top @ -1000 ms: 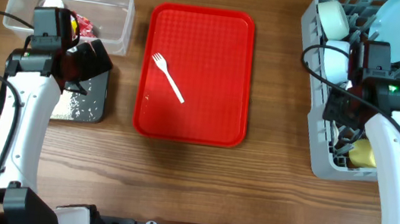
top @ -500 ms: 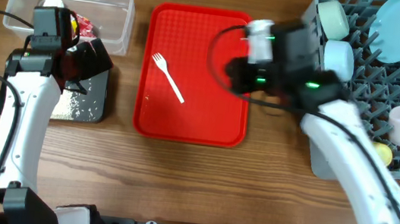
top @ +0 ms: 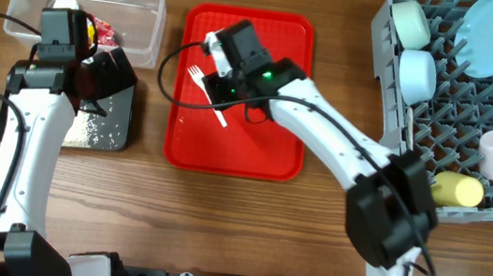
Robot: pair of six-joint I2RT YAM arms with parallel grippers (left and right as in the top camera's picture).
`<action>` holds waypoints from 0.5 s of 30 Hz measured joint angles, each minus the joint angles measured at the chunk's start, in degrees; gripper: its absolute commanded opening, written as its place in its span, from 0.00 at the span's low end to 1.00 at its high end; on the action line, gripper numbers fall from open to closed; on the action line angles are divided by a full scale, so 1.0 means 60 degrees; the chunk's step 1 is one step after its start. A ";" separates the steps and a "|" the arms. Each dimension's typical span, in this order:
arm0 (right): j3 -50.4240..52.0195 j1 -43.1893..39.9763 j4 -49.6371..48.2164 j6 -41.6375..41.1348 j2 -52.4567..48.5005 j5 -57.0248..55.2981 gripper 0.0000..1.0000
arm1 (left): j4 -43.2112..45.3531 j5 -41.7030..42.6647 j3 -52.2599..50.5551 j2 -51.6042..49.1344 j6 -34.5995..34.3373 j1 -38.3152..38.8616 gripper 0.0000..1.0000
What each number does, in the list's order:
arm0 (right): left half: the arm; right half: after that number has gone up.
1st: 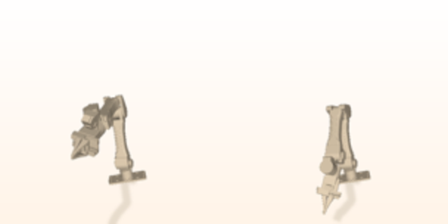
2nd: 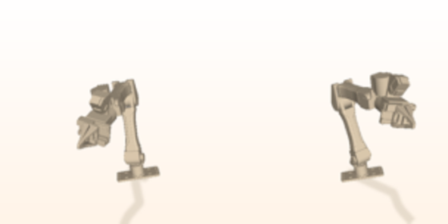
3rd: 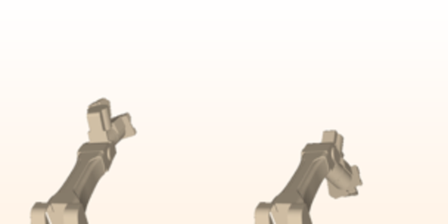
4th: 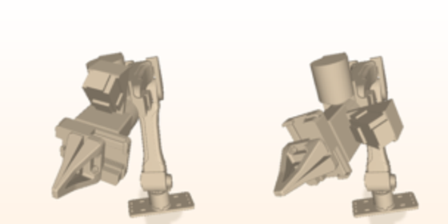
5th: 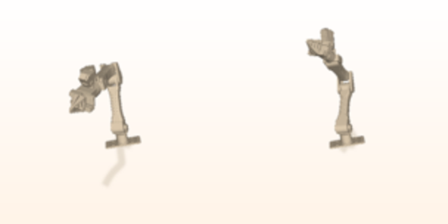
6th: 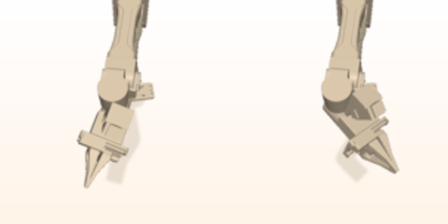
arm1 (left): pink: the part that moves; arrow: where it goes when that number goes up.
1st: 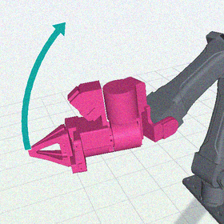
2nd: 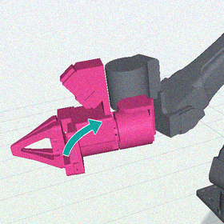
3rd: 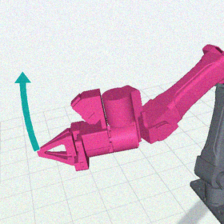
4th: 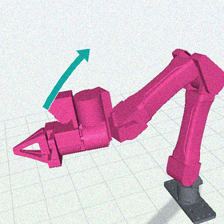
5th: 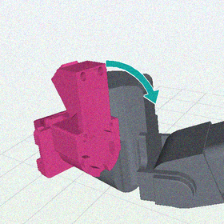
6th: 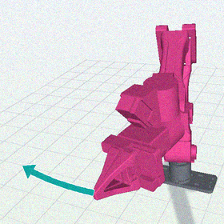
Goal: Sort waste into correct bins and load items into the dishwasher rack
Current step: 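Move the right gripper back over the white fork on the red tray, then lower the right gripper and grasp the white fork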
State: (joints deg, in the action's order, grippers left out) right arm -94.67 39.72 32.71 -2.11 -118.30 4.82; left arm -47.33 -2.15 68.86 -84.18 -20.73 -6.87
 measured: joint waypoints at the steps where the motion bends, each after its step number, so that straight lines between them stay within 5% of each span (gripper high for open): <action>1: 0.0000 0.0040 -0.0146 0.0146 -0.0153 -0.0124 0.54 | -0.0015 -0.0004 0.0000 0.0000 0.0000 0.0000 1.00; 15: -0.0004 0.0131 -0.0612 0.1096 -0.1574 -0.0630 0.54 | -0.0175 -0.0029 0.0000 0.0000 0.0000 0.0000 1.00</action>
State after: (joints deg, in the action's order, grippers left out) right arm -94.70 40.51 29.04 4.47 -127.74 1.04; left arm -48.38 -2.33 68.86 -84.18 -20.73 -6.87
